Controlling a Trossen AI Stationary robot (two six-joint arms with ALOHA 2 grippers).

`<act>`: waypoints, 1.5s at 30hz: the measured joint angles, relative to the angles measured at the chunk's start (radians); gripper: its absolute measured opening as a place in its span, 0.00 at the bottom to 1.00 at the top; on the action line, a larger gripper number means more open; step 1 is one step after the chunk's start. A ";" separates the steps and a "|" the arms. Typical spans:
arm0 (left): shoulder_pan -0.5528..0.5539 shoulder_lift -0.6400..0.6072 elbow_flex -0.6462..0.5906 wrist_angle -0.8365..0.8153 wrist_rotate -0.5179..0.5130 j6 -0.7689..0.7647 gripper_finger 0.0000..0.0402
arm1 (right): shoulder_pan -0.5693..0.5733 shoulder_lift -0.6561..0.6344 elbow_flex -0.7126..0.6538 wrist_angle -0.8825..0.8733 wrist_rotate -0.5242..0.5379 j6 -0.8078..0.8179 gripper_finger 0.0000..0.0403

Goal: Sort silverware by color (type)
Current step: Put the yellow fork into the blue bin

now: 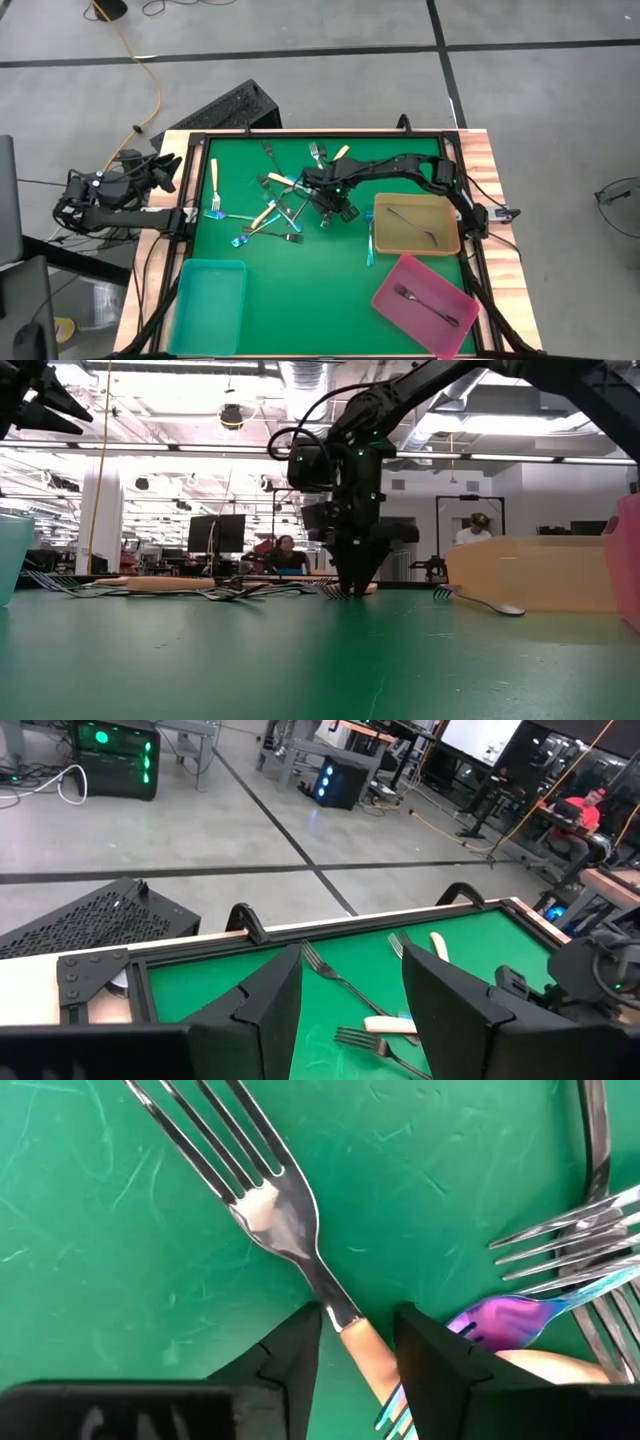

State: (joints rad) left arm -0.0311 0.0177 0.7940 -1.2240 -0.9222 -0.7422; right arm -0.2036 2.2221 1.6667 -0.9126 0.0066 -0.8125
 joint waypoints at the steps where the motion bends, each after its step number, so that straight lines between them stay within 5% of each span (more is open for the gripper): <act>1: 0.000 0.000 0.000 0.000 0.000 0.000 0.39 | 0.004 0.001 -0.001 0.005 0.001 0.003 0.35; 9: 0.000 0.000 0.000 0.000 0.000 0.001 0.39 | 0.020 0.001 -0.003 0.018 0.009 0.079 0.13; 20: 0.000 0.000 0.000 0.000 0.000 0.001 0.39 | 0.058 -0.021 -0.007 0.118 0.004 0.285 0.13; 30: 0.000 0.000 0.000 0.000 0.000 0.001 0.39 | 0.123 -0.097 -0.007 0.460 -0.107 0.409 0.14; 45: 0.000 0.000 0.000 0.000 0.000 0.001 0.39 | 0.293 -0.060 -0.002 1.304 -0.171 0.399 0.14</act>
State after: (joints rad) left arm -0.0312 0.0177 0.7940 -1.2243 -0.9222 -0.7410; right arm 0.0891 2.1618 1.6648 0.3914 -0.1646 -0.4140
